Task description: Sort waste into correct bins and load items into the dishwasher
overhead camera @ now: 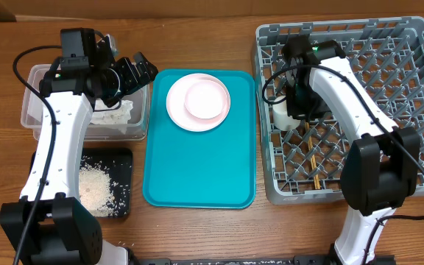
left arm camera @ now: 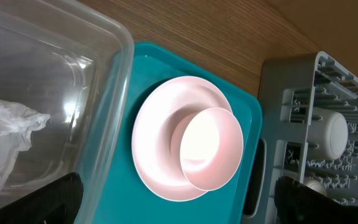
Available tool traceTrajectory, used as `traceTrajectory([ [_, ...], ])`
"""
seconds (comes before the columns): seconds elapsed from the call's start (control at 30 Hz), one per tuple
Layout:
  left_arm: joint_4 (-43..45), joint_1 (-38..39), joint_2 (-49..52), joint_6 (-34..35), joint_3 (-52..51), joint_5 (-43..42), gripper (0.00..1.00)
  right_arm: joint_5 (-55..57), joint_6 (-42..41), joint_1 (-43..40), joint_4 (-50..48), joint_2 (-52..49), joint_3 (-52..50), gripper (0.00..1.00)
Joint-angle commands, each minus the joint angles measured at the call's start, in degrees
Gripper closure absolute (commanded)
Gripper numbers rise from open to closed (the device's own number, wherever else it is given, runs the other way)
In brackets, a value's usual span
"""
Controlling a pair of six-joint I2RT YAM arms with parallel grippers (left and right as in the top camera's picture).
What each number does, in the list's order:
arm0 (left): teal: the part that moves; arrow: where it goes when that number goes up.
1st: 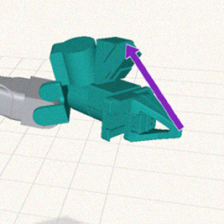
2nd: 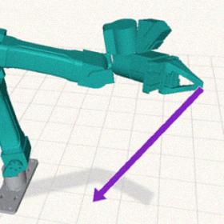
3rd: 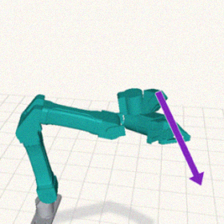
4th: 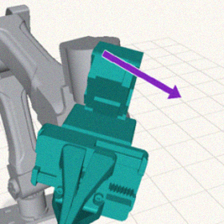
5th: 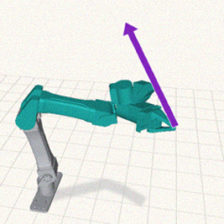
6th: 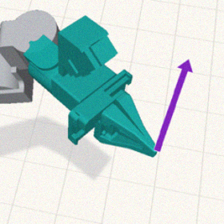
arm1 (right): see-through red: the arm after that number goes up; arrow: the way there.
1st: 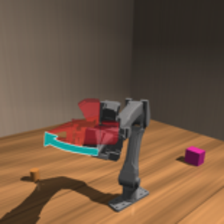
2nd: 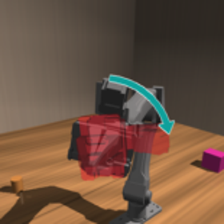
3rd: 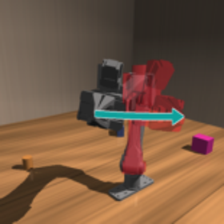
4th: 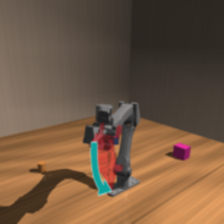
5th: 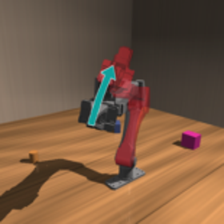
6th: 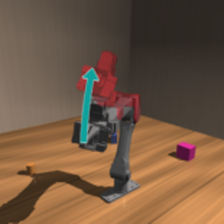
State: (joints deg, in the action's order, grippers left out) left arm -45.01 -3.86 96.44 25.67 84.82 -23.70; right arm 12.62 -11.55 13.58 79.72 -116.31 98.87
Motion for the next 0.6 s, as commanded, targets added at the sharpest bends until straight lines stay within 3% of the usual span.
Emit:
traceTrajectory([
  [0.0, 0.0, 0.13, -0.46, -0.39, 1.51, 0.37, 0.0, -8.92, -1.07, -0.11, -1.7, 1.79, -0.24, 0.83],
  [0.13, 0.0, 0.13, -0.46, -0.39, 1.51, 0.37, 0.0, -11.91, -1.07, -0.11, -2.34, 1.81, -0.22, 0.84],
  [0.27, 0.0, 0.13, -0.46, -0.39, 1.51, 0.37, 0.0, -11.87, -1.07, -0.11, -1.38, 2.01, 2.36, 0.96],
  [0.57, 0.0, 0.13, -0.46, -0.39, 1.51, 0.37, 0.0, -16.81, -2.43, 0.98, -2.01, 5.53, 11.76, 0.9],
])
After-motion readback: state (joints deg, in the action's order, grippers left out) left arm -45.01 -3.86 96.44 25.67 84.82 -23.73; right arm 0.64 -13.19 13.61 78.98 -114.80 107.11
